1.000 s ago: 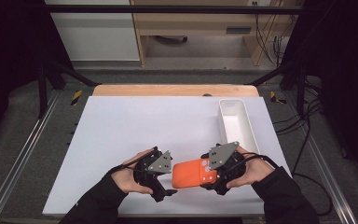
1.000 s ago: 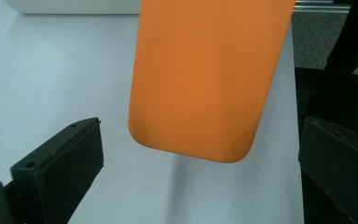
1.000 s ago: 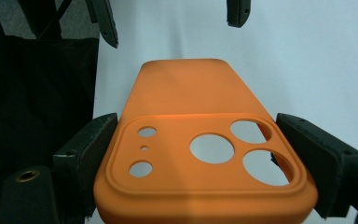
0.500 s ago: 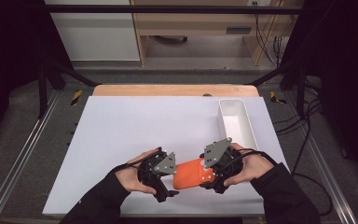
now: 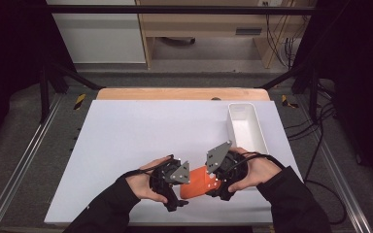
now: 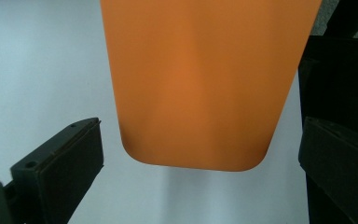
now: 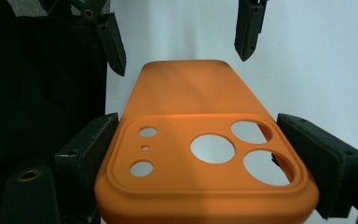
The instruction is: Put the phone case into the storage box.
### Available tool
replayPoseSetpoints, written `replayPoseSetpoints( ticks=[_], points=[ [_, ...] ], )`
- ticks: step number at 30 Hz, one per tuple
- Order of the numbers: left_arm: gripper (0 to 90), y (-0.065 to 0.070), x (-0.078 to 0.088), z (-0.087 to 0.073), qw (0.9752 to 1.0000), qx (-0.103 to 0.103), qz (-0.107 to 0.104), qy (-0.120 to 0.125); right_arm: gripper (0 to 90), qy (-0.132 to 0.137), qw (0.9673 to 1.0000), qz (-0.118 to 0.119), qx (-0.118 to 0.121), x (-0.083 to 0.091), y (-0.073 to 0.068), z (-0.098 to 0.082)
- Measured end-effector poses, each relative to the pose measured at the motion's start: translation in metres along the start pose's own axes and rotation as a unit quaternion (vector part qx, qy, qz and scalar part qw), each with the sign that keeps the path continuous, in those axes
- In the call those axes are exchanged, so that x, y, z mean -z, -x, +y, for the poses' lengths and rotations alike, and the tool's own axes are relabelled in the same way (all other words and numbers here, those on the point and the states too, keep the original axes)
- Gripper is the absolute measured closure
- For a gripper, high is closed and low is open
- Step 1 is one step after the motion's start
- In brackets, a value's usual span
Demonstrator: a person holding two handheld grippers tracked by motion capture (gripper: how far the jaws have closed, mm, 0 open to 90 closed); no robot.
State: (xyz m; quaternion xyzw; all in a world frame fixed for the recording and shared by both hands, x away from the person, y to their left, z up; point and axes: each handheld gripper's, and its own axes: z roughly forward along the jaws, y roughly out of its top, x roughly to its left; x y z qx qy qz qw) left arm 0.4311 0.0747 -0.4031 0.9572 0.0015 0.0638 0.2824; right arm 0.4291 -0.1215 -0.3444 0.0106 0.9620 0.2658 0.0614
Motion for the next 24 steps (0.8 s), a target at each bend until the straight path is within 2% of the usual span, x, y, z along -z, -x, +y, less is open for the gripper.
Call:
replayPoseSetpoints(
  ticks=[15,19,21,24],
  points=[
    [0.0,0.001,-0.011,0.011,0.9996,-0.010,0.003,-0.028,16.4,-0.023,0.9997,0.007,-0.002,-0.005,0.000,0.009],
    [0.0,0.002,-0.014,0.013,0.9994,-0.007,0.004,-0.034,16.3,-0.025,0.9997,0.006,-0.002,-0.006,0.000,0.010],
    [0.0,0.000,-0.015,0.015,0.9989,-0.015,0.003,-0.045,16.4,-0.025,0.9997,0.006,-0.003,-0.007,0.000,0.011],
    [0.4,0.001,-0.017,0.016,0.9985,-0.015,-0.001,-0.053,16.4,-0.026,0.9996,0.006,-0.001,-0.007,0.000,0.011]
  ],
)
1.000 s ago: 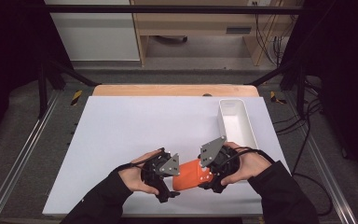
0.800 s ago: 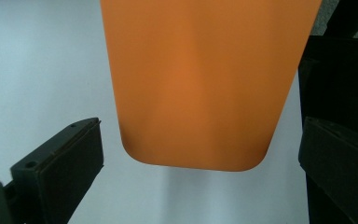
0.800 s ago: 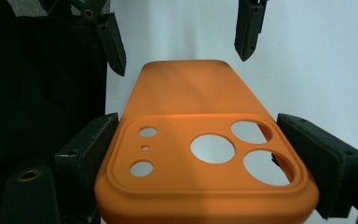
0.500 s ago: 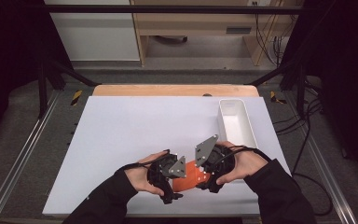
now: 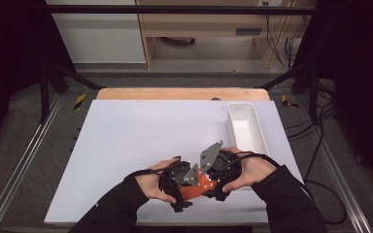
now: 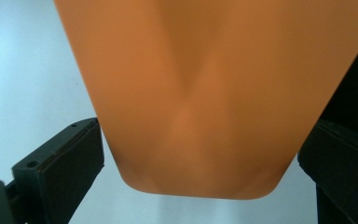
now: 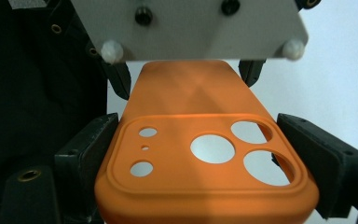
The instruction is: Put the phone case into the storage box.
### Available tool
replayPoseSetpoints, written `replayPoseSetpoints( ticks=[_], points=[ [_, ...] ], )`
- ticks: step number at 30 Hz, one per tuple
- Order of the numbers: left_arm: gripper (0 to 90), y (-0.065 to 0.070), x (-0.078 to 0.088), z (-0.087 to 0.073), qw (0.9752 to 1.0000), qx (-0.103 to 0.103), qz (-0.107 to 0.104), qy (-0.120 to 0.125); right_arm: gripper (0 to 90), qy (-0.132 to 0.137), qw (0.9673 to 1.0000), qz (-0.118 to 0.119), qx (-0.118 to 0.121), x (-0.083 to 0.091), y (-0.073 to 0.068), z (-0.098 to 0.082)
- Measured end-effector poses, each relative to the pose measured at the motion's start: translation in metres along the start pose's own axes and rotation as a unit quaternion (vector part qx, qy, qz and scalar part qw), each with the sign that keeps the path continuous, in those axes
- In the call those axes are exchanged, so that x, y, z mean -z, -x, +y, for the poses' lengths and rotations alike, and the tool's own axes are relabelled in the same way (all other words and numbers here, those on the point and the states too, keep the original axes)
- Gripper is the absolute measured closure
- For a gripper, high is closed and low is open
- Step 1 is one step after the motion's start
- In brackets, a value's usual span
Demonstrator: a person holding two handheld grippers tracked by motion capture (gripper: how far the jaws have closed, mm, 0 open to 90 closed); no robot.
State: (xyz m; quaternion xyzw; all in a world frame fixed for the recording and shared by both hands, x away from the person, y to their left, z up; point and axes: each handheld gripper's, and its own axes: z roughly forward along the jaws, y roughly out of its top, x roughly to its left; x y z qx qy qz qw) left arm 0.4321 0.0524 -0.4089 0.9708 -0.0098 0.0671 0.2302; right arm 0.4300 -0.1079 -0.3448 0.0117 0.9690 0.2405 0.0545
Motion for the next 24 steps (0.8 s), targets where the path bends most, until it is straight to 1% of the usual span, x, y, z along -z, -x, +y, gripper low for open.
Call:
replayPoseSetpoints(
  ticks=[3,8,13,15,17,20,22,23,24],
  points=[
    [1.0,0.000,-0.002,0.001,0.9999,-0.002,0.000,-0.012,16.3,-0.001,1.0000,0.002,0.000,-0.001,0.000,0.000],
    [2.2,0.000,-0.004,0.004,0.9997,-0.006,0.004,-0.024,16.3,-0.003,1.0000,0.005,0.001,-0.002,0.000,0.001],
    [4.1,0.001,-0.004,0.007,0.9993,-0.017,0.005,-0.034,16.4,-0.004,1.0000,0.005,0.000,-0.003,0.000,0.001],
    [4.9,0.001,-0.004,0.008,0.9991,-0.016,0.006,-0.039,16.3,-0.004,1.0000,0.005,0.002,-0.003,0.000,0.002],
    [5.9,0.001,-0.005,0.009,0.9989,-0.017,0.009,-0.043,16.3,-0.006,1.0000,0.005,0.002,-0.003,-0.001,0.002],
    [7.7,0.001,-0.006,0.010,0.9987,-0.021,0.006,-0.046,16.3,-0.005,1.0000,0.005,0.005,-0.003,-0.001,0.002],
    [8.5,0.002,-0.006,0.010,0.9985,-0.024,0.008,-0.048,16.3,-0.003,1.0000,0.005,0.004,-0.003,-0.001,0.002],
    [10.1,0.003,-0.007,0.010,0.9986,-0.023,0.006,-0.047,16.3,-0.004,1.0000,0.004,0.005,-0.002,-0.001,0.003],
    [10.5,0.002,-0.006,0.011,0.9985,-0.028,0.007,-0.046,16.3,-0.004,1.0000,0.005,0.004,-0.003,-0.001,0.003]
  ],
)
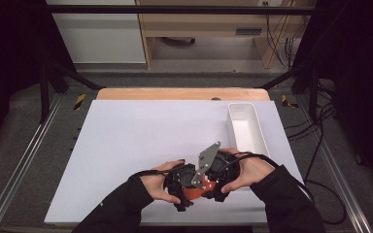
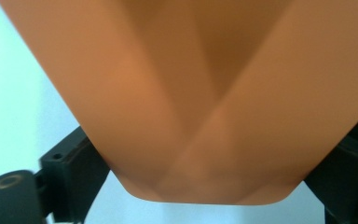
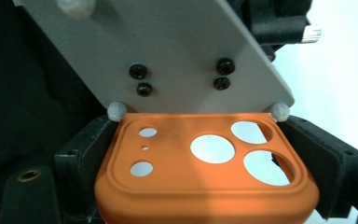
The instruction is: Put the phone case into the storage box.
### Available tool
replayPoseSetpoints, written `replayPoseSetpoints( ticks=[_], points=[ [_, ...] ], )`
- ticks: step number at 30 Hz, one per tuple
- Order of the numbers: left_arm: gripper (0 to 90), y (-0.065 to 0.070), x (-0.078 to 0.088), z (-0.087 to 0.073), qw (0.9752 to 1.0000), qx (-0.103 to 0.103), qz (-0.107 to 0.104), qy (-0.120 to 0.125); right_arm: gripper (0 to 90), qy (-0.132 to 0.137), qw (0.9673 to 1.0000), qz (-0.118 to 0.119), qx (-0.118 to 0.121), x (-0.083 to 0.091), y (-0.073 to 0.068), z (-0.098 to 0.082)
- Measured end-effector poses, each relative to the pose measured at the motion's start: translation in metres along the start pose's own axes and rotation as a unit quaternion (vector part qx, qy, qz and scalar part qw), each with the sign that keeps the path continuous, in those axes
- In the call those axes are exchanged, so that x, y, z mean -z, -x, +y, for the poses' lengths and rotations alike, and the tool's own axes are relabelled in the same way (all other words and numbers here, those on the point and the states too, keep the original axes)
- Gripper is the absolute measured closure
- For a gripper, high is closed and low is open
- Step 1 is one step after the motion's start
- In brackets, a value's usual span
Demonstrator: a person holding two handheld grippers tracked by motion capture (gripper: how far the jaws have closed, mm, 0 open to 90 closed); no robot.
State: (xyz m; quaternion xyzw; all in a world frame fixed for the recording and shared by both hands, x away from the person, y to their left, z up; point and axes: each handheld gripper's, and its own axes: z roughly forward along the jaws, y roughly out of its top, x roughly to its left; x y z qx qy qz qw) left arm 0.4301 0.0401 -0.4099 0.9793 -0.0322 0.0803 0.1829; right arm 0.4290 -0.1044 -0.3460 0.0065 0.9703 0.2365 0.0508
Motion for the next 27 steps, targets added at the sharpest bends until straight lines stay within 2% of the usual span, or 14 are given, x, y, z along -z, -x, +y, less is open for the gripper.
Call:
replayPoseSetpoints(
  ticks=[12,14,20,27],
  points=[
    [14.1,0.0001,-0.0004,-0.0004,1.0000,0.004,-0.004,-0.007,16.2,0.001,0.9999,0.000,0.011,-0.0015,-0.0013,0.0008],
    [14.3,0.0011,-0.0012,-0.0005,0.9999,0.011,-0.009,-0.006,16.1,0.002,0.9999,0.000,0.011,-0.0019,-0.0012,0.0010],
    [14.8,0.0002,-0.0011,-0.0018,0.9999,0.010,0.003,0.010,15.8,0.001,1.0000,-0.002,0.009,0.0001,-0.0015,0.0008],
    [15.0,0.0000,-0.0009,-0.0033,0.9998,0.006,0.007,0.016,15.2,0.011,0.9998,-0.007,0.015,0.0007,-0.0021,0.0004]
  ],
)
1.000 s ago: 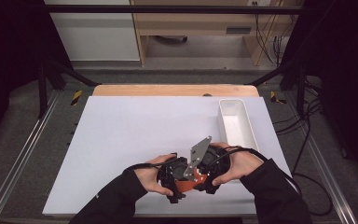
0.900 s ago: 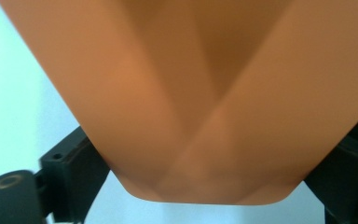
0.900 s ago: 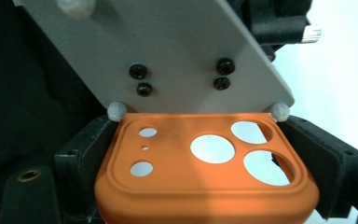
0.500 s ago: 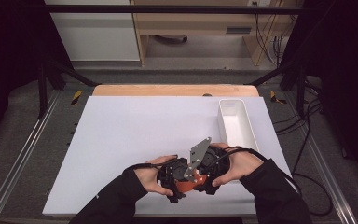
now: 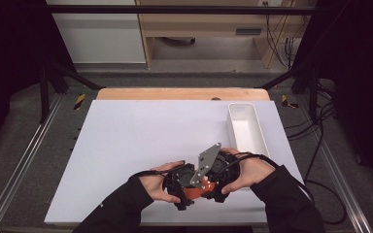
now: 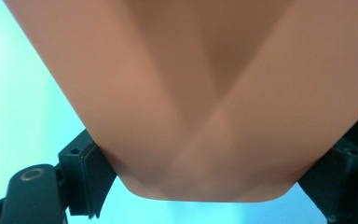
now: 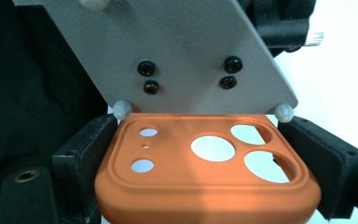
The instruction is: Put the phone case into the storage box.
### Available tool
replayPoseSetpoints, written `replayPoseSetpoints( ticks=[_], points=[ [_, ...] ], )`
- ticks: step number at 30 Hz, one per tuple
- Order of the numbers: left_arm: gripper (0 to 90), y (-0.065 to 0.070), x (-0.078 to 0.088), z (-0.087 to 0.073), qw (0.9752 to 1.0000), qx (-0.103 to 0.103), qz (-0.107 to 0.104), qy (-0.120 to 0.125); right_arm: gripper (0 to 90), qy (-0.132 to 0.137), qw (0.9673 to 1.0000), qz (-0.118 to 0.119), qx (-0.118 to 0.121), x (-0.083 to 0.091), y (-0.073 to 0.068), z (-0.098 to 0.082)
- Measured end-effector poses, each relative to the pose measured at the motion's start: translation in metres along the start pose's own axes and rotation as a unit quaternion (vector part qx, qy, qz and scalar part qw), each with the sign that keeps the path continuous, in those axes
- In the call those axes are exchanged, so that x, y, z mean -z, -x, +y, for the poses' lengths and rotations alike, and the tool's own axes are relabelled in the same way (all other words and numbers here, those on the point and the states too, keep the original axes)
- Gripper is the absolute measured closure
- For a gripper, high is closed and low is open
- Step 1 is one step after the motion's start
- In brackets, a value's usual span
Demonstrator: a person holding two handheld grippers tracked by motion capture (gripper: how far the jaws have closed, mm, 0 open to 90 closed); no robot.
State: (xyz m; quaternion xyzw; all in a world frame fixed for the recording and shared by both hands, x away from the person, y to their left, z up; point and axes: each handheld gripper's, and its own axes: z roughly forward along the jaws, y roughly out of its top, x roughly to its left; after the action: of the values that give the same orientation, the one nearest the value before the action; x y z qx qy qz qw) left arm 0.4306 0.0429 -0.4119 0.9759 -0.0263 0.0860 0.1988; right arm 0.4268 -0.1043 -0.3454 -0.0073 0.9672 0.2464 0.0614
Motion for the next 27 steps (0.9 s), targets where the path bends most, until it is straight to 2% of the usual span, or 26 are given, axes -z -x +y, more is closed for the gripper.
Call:
replayPoseSetpoints(
  ticks=[3,7,11,14,17,24,27],
  points=[
    [15.1,-0.001,0.000,-0.001,1.0000,-0.001,-0.006,0.006,13.6,0.003,1.0000,0.000,0.004,0.000,0.000,-0.001],
    [15.2,-0.001,-0.001,-0.004,1.0000,-0.002,0.000,0.001,8.3,0.022,0.9997,-0.010,0.003,0.004,0.001,-0.002],
    [15.3,-0.001,0.001,-0.007,0.9999,0.002,0.003,0.012,7.2,0.034,0.9992,-0.018,0.007,0.009,0.001,-0.003],
    [15.5,-0.002,0.003,-0.009,0.9997,0.000,0.016,0.016,6.6,0.037,0.9990,-0.025,0.005,0.014,0.001,-0.005],
    [15.6,-0.003,0.004,-0.011,0.9997,0.003,0.020,0.016,6.5,0.046,0.9984,-0.032,0.002,0.020,0.001,-0.007],
    [15.6,-0.005,0.003,-0.020,0.9994,0.014,0.020,0.025,6.1,0.069,0.9959,-0.059,-0.002,0.038,0.001,-0.014],
    [15.6,-0.005,0.004,-0.022,0.9988,0.021,0.022,0.037,6.2,0.083,0.9941,-0.069,-0.007,0.046,0.001,-0.019]
  ],
)
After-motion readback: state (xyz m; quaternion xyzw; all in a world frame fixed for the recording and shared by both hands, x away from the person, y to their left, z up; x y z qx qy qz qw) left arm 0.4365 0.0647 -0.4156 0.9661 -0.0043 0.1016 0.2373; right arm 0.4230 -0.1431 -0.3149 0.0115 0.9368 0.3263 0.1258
